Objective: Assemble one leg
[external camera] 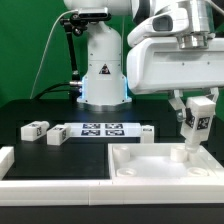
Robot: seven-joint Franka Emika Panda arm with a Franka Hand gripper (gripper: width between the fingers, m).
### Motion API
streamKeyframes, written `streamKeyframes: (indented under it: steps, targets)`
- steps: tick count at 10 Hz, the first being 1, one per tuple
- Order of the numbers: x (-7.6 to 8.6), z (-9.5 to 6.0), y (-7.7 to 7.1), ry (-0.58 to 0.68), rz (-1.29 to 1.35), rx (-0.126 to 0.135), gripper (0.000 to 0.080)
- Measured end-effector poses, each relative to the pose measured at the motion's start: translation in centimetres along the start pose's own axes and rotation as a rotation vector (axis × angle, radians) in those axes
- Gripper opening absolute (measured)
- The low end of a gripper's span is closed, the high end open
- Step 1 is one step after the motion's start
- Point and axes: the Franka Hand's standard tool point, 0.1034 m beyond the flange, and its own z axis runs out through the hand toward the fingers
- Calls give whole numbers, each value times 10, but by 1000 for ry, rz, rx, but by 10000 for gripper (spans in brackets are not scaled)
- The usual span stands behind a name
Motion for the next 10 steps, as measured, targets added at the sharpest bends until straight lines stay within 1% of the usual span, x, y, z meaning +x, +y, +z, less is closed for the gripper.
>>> streamKeyframes:
  steps: [1,2,3,4,7,10]
  targets:
    - [-1,6,-1,20,2,-5,290]
    - [-5,10,-4,15,0,-2,290]
    - [-4,11,-4,61,0,-14,290]
    - [-9,14,-6,56,-2,-12,290]
    - [-14,21,-10,49,-6,-9,290]
    - [-8,25,-8,75,-6,-16,290]
